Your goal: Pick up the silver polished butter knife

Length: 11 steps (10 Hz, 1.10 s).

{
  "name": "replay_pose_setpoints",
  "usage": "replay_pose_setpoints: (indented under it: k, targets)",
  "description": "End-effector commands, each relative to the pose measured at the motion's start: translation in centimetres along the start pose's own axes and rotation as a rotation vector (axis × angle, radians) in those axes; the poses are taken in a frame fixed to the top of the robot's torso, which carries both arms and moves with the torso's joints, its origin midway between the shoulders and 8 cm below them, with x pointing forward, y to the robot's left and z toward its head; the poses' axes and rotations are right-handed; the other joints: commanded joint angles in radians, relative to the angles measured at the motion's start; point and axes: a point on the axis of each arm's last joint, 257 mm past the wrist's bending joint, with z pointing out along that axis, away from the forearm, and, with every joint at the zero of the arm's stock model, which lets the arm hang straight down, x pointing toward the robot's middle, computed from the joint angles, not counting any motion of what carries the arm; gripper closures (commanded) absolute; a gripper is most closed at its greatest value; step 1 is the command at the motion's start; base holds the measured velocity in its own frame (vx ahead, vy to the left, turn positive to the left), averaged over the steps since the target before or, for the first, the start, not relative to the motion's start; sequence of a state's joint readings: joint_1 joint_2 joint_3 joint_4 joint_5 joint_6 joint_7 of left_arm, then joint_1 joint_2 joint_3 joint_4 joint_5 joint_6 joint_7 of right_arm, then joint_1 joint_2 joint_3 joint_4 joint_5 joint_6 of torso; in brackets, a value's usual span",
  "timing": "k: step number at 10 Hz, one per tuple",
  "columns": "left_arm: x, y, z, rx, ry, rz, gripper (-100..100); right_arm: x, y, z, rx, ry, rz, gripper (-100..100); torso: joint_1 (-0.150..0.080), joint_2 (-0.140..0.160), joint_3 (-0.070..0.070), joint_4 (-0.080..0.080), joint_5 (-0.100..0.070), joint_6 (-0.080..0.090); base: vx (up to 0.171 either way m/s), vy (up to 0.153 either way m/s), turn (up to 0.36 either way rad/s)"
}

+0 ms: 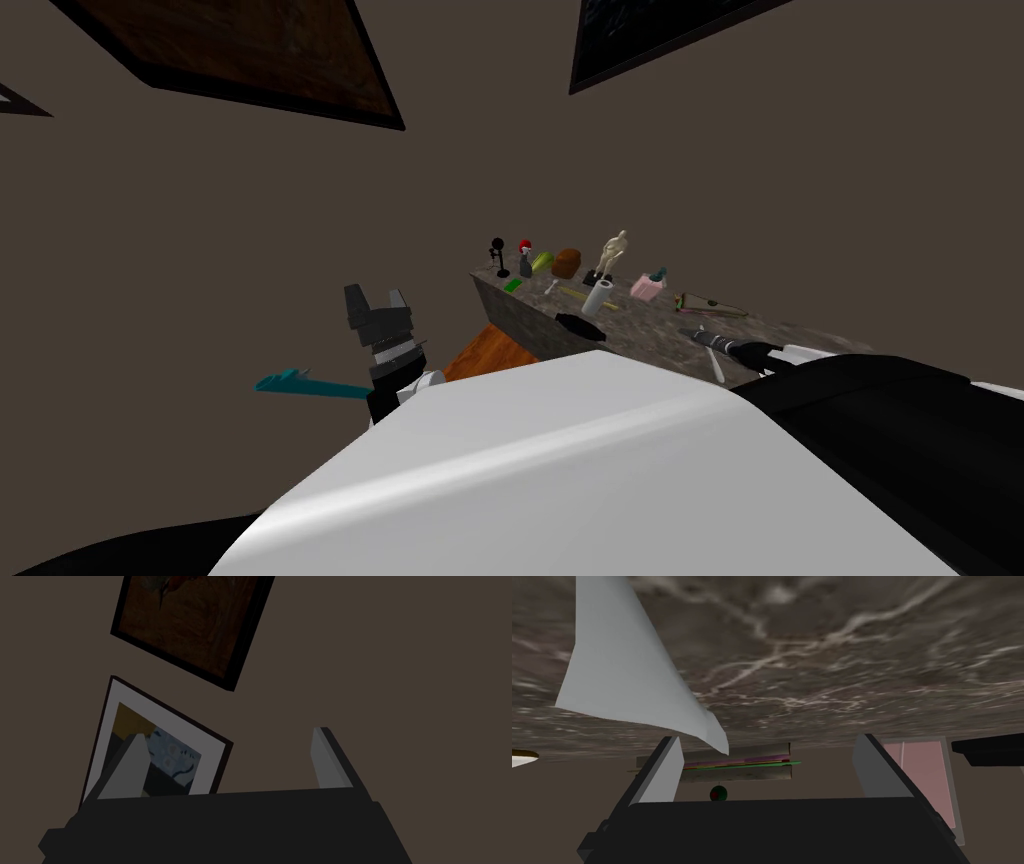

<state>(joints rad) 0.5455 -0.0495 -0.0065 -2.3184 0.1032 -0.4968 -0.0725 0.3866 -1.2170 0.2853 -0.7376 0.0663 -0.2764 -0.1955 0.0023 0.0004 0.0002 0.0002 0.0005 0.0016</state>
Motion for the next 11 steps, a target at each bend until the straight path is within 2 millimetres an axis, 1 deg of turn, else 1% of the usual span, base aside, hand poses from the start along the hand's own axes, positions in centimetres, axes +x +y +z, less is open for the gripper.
replay_pose_setpoints:
  k: [1,2,3,4,5,7,8,9,10,11]
  targets:
    - [0.0,0.0,0.0,0.000,0.000,0.000,0,0.1,-1.2,-0.3,0.013,0.001,0.004,-100,0.000,0.000,0.000,0.000,0.000,0.000,0.009,0.022,-0.022]
    - [0.0,0.0,0.0,0.000,0.000,0.000,0,-0.1,-2.2,-0.5,0.033,-0.001,0.004,-100,0.000,0.001,0.000,0.000,0.000,0.000,0.003,0.009,-0.023]
    - [0.0,0.0,0.0,0.000,0.000,0.000,0,1.4,-3.6,-1.1,0.031,0.014,0.026,-100,-0.001,0.001,0.001,0.000,0.000,0.000,0.009,0.033,0.185]
    - [0.0,0.0,0.0,0.000,0.000,0.000,0,1.3,-5.0,-1.6,0.058,0.012,0.027,-100,0.000,0.000,0.000,0.000,0.000,-0.001,0.017,0.027,0.128]
    - [0.0,0.0,0.0,0.000,0.000,0.000,0,3.0,-5.2,-1.9,0.043,0.030,0.049,-100,0.000,0.000,0.000,0.000,0.000,0.000,0.035,0.046,0.232]
    - [0.0,0.0,0.0,0.000,0.000,0.000,0,3.1,-5.2,-2.0,0.029,0.034,0.050,-100,0.001,-0.001,-0.001,0.000,-0.002,0.000,0.016,0.022,0.023]
    - [0.0,0.0,0.0,0.000,0.000,0.000,0,3.1,-6.0,-2.3,0.046,0.033,0.051,-100,-0.001,0.000,0.000,0.000,-0.003,0.000,-0.004,0.003,-0.011]
    - [0.0,0.0,0.0,0.000,0.000,0.000,0,3.0,-7.7,-2.9,0.085,0.030,0.052,-100,-0.002,0.001,0.000,0.000,-0.003,0.000,-0.006,-0.003,0.006]
    - [0.0,0.0,0.0,0.000,0.000,0.000,0,3.0,-7.7,-2.9,0.085,0.030,0.052,-100,-0.003,0.001,0.001,0.000,-0.003,0.000,0.000,0.000,0.000]
    - [0.0,0.0,0.0,0.000,0.000,0.000,0,4.9,-8.0,-3.3,0.074,0.050,0.077,-100,-0.003,0.001,0.001,0.000,-0.003,0.000,0.018,0.028,0.234]
